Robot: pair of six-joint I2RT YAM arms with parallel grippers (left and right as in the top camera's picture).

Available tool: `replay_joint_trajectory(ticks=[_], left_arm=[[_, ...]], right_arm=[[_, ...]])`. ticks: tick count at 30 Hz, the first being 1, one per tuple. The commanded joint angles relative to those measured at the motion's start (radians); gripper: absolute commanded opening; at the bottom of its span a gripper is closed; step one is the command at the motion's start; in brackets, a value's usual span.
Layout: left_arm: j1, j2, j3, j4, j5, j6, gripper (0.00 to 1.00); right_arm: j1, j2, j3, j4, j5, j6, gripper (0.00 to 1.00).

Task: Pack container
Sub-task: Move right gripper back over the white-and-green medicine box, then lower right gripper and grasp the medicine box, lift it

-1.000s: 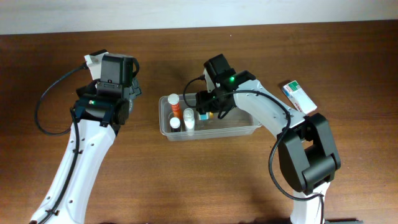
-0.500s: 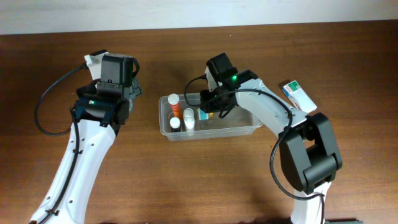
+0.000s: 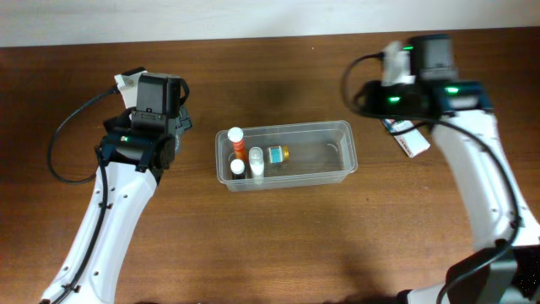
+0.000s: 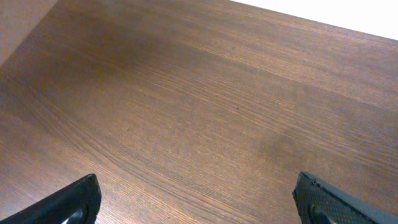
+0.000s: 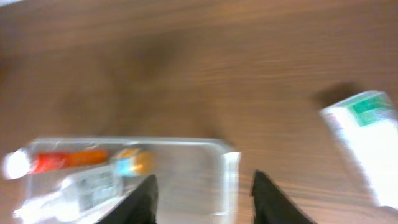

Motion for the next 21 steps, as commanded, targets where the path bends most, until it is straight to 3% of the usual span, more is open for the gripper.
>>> replay_joint_trajectory(ticks=[1,5,8,21], left_arm=[[0.003,-0.02,0.002,0.0,-0.011,0.005,0.99],[0.003,-0.021,0.002,0.0,-0.011,0.006,0.99],[0.003,-0.021,0.002,0.0,-0.011,0.006,0.99],[0.003,-0.021,0.002,0.0,-0.011,0.006,0.99]], right_arm=[[-0.105,0.028,0.002,-0.007,0.143,-0.112,0.51],[-0.208,0.102,0.002,0.022,0.168,-0.277,0.84],[-0.248,0.175,0.002,0.052,0.168,-0.362,1.0],[-0.272,0.421,0.002,0.098,0.169,-0.667,0.99]])
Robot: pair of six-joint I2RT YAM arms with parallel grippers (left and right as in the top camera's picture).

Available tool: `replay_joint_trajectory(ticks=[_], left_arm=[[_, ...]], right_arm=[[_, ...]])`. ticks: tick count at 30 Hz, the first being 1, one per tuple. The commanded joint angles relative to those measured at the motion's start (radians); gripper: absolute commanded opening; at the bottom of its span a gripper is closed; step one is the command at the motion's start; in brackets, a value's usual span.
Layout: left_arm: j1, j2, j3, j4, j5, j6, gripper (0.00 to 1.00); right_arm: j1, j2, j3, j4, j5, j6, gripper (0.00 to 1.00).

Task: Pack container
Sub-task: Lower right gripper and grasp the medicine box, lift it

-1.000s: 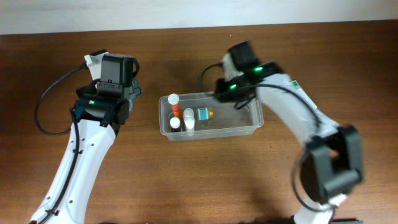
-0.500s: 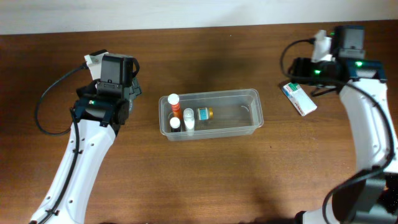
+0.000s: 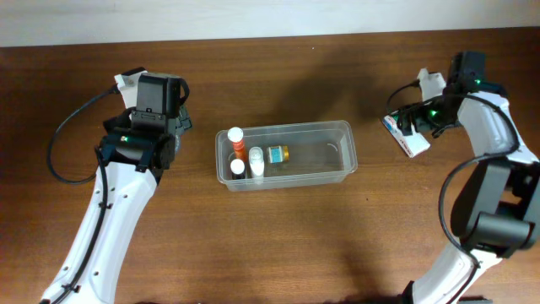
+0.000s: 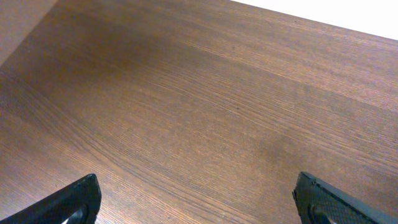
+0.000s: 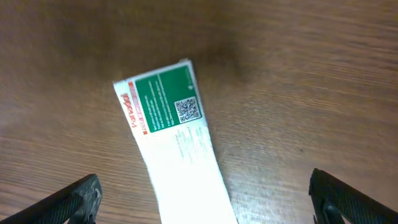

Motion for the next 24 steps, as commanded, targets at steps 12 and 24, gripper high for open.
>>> replay_joint_trajectory(ticks=[12,24], left_arm=[[0.003,-0.02,0.002,0.0,-0.011,0.006,0.99],[0.003,-0.02,0.002,0.0,-0.011,0.005,0.99]], right_arm=[[-0.006,0.13,0.002,-0.028,0.016,-0.096,0.7],[-0.005,0.085,0.111,-0.166,0.015,-0.073,0.41]])
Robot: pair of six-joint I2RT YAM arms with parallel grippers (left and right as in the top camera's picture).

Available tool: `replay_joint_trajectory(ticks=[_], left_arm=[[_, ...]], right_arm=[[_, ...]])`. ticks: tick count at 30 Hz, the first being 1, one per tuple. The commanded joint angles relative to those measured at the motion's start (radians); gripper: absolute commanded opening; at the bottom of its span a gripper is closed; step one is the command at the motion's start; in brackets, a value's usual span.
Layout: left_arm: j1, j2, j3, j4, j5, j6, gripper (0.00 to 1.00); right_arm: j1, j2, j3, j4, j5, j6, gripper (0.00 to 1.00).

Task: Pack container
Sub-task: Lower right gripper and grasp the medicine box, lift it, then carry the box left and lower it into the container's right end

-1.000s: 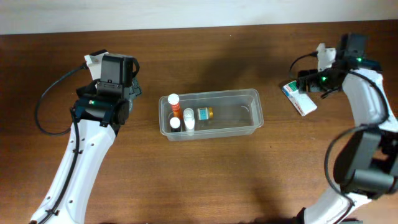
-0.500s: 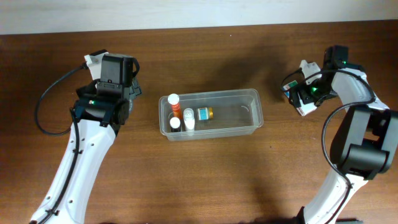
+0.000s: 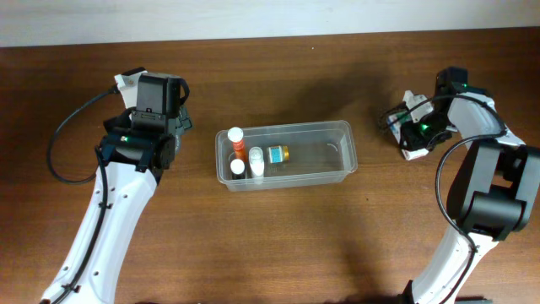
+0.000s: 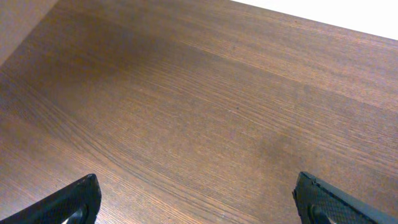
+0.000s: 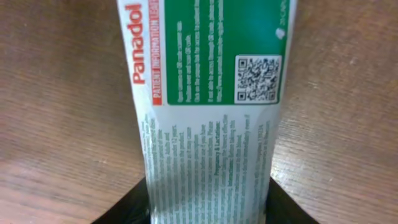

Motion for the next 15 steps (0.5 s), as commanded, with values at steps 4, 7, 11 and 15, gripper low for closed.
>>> replay_joint_trajectory(ticks=[4,7,11,15], left_arm=[[0.004,-0.021,0.002,0.0,-0.011,0.006,0.99],[0.004,-0.02,0.002,0.0,-0.011,0.005,0.99],[0.003,-0.021,0.002,0.0,-0.011,0.005,0.99],[0.004,-0.021,0.002,0.0,-0.011,0.005,0.99]], right_arm=[[-0.001,-0.069,0.241,-0.15,-0.015,0.069,0.36],[0.014,-0.076,0.372,-0.243,-0.059,0.102,0.34],[0.074,-0.079,0.551,-0.382,-0.117,0.101,0.33],[0.18,-0.079,0.654,-0.496,-0.143,0.092,0.33]])
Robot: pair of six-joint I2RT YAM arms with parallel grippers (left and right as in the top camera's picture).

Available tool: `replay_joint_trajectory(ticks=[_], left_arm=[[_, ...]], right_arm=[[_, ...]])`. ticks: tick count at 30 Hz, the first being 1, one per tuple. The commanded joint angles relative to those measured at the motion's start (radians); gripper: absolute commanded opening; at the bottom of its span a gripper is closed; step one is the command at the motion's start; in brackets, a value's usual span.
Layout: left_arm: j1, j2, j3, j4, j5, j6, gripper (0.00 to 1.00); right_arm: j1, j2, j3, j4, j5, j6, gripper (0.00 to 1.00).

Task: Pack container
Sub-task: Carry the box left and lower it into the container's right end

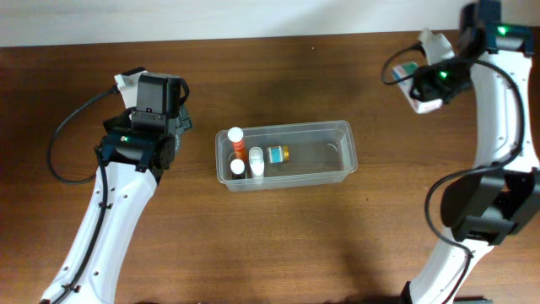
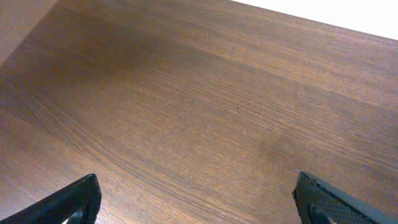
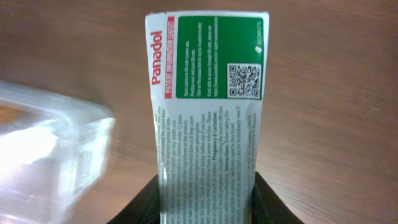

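Observation:
A clear plastic container (image 1: 337, 156) sits mid-table holding an orange-labelled bottle (image 1: 237, 143), a white bottle (image 1: 256, 162) and a small amber jar (image 1: 278, 154). My right gripper (image 1: 419, 84) is shut on a white and green Panadol box (image 3: 208, 106), held in the air up and to the right of the container, whose corner (image 3: 56, 149) shows blurred at the left of the right wrist view. My left gripper (image 2: 196, 205) is open over bare wood, left of the container, with nothing between its fingers.
The brown wooden table (image 1: 278, 245) ends at a pale wall along the far edge. The left arm (image 1: 126, 169) stands left of the container; the right arm (image 1: 498, 110) runs down the right side.
My right gripper has risen from the table with the Panadol box and now holds it higher, toward the far edge. The left arm has not moved.
My right gripper was above the table near the container's right end, with the box lying to its right. It then stood open over the box, then shut round it on the table. Now the box is lifted. The left gripper stayed open throughout.

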Motion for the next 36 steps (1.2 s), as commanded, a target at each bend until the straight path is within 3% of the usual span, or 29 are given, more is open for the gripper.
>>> replay_joint_trajectory(ticks=[1,14,18,29,36], left_arm=[[0.003,-0.021,0.002,0.0,-0.011,0.006,0.99],[0.003,-0.021,0.002,0.0,-0.011,0.006,0.99],[0.003,-0.02,0.002,0.0,-0.011,0.005,0.99],[0.003,-0.02,0.002,0.0,-0.011,0.005,0.99],[0.003,-0.021,0.002,0.0,-0.011,0.006,0.99]], right_arm=[[0.124,-0.027,0.082,-0.074,-0.076,-0.028,0.33],[0.455,-0.032,0.095,-0.272,-0.107,-0.243,0.33],[0.519,-0.032,0.057,-0.291,-0.106,-0.367,0.33],[0.52,-0.026,-0.205,-0.149,0.005,-0.42,0.36],[0.517,-0.025,-0.283,-0.038,0.005,-0.467,0.36]])
